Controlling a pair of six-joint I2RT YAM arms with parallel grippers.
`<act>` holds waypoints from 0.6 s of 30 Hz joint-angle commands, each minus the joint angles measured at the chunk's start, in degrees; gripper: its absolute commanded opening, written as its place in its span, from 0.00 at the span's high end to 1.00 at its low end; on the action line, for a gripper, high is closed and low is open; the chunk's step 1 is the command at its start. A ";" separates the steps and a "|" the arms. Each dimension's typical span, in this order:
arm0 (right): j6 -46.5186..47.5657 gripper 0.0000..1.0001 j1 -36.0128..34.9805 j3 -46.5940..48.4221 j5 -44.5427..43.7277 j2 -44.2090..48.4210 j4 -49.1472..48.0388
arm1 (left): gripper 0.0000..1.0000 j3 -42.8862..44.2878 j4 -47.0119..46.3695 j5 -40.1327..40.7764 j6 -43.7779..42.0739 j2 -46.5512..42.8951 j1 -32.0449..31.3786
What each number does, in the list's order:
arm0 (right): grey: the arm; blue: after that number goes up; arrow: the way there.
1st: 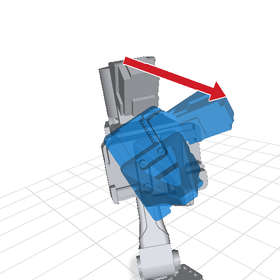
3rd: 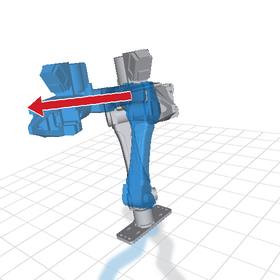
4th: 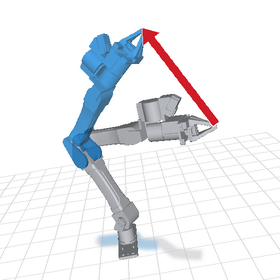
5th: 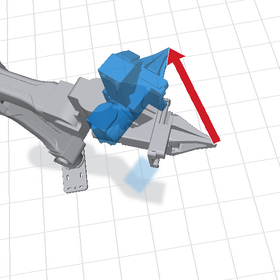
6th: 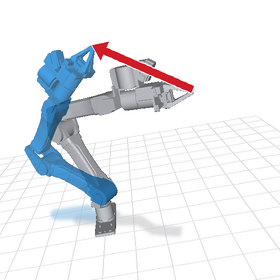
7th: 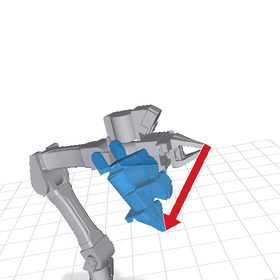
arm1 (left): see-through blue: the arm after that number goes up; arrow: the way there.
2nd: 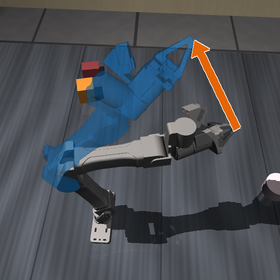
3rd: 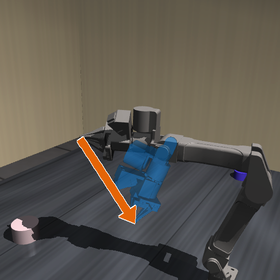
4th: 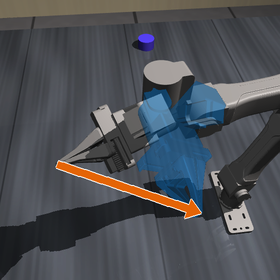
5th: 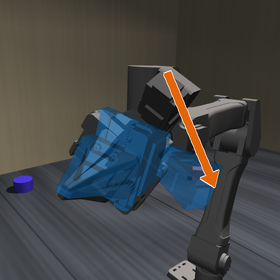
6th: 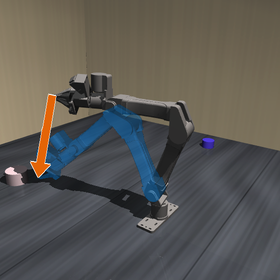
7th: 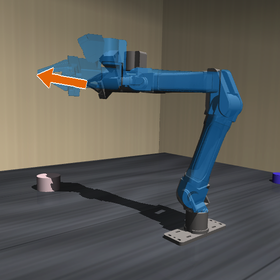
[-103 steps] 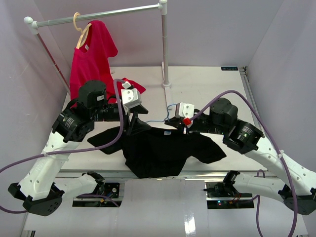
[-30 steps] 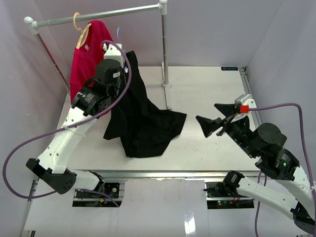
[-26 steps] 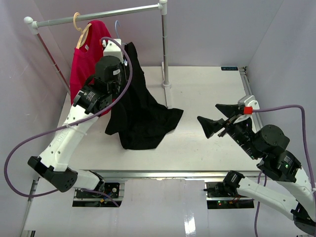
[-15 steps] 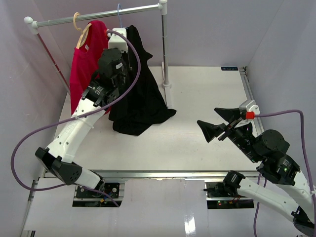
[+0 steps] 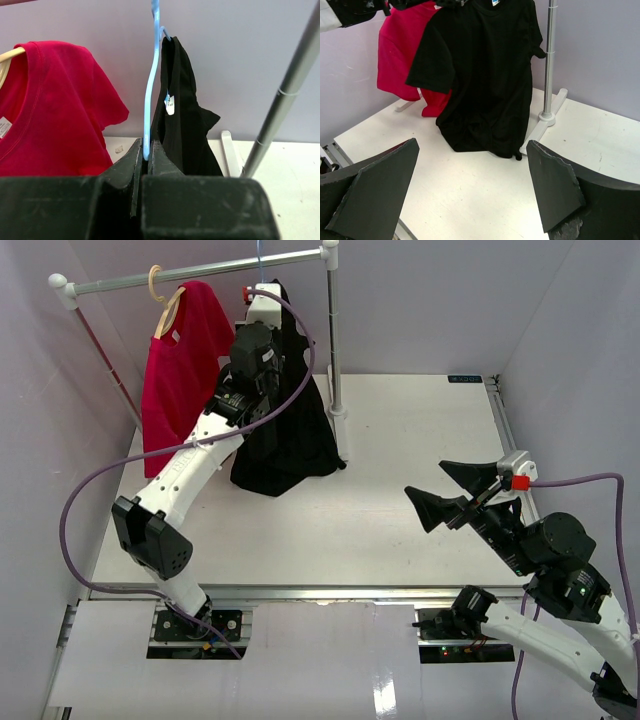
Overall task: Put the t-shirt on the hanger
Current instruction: Place the hanger at the clothesline.
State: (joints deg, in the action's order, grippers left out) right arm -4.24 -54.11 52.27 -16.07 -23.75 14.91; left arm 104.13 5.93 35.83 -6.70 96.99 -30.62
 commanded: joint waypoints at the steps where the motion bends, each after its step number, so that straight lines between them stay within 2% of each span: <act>1: -0.51 0.05 -0.04 -0.41 0.84 -0.16 -2.78 | 1.00 1.58 -7.65 0.14 -0.60 0.01 1.25; 7: -0.32 0.05 -0.03 -0.53 0.76 0.47 -2.80 | 1.00 -1.56 -9.72 -3.19 1.58 -0.05 2.32; 12: -0.23 0.05 -0.04 -0.85 0.77 0.31 -2.96 | 1.00 -8.00 -12.28 -7.57 3.39 -4.69 2.32; 15: -0.17 0.05 -0.03 -0.67 1.29 0.19 -2.77 | 1.00 -8.53 -10.87 -8.75 3.91 -5.69 2.32; 16: -0.24 0.05 -0.03 -0.60 1.22 0.19 -2.70 | 0.98 -8.19 -10.45 -9.24 4.05 -5.83 2.32; 18: -0.15 0.05 -0.03 -0.74 0.86 0.28 -2.78 | 0.86 -7.83 -8.64 -9.73 4.33 -6.12 2.32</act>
State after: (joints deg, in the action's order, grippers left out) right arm -4.29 -54.11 51.62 -15.19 -23.70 14.85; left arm 95.24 -1.75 29.21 -3.98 96.22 -28.38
